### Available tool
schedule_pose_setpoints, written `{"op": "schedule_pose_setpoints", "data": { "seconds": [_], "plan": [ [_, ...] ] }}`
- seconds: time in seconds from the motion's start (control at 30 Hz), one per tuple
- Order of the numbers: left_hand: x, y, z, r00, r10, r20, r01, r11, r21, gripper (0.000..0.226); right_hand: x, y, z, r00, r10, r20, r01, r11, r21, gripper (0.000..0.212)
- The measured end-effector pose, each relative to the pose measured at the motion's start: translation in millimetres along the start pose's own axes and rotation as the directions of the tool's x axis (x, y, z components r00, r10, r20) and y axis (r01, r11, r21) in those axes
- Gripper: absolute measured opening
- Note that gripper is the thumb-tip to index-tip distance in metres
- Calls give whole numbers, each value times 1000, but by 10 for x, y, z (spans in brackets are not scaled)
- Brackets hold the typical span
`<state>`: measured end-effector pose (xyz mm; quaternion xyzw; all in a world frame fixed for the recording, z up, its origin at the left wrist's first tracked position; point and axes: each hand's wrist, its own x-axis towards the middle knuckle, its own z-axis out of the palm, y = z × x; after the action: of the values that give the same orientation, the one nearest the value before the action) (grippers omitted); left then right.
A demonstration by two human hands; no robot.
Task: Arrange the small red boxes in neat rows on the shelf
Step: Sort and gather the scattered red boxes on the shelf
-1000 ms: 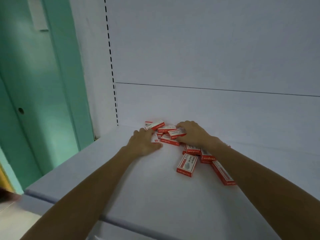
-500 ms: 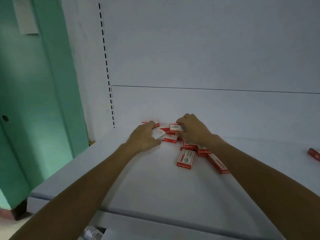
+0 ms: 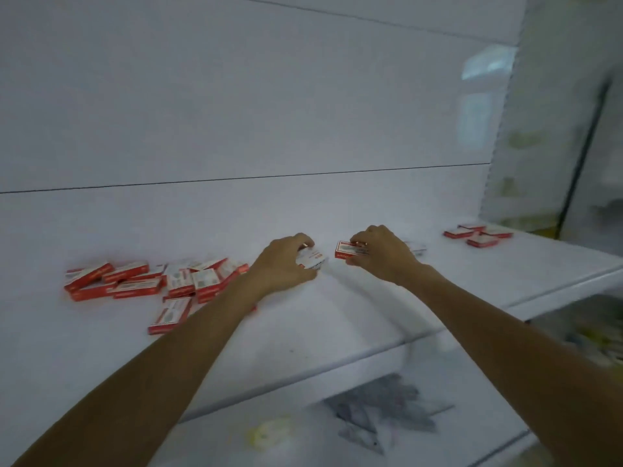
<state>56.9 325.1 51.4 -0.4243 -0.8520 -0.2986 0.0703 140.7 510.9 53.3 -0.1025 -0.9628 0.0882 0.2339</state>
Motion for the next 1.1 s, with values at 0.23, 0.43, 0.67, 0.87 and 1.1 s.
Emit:
{"op": "schedule_pose_setpoints", "data": {
  "seconds": [0.23,0.43,0.67,0.87,1.1],
  "plan": [
    [462,1264,1008,974,199,106,-187,976,-109,51,-777,1391,-733,975,216,-52,-218,975,-38,39],
    [700,2179,1724,951,279,131,-262,956,-132,51,-1318,2373,-1159,939,332,-86,-340,935,-100,46],
    [939,2707,2320,940,305,150,-266,935,-235,47,-1572,3047,-1321,933,351,-74,-358,922,-145,44],
    [1345,2782,2586,933,319,163,-284,936,-209,49,-1410,3491,-1255,926,371,-74,-378,913,-155,43],
    [1980,2682,2613,951,279,132,-256,952,-166,50,-770,3877,-1198,945,318,-72,-326,932,-156,37]
  ]
}}
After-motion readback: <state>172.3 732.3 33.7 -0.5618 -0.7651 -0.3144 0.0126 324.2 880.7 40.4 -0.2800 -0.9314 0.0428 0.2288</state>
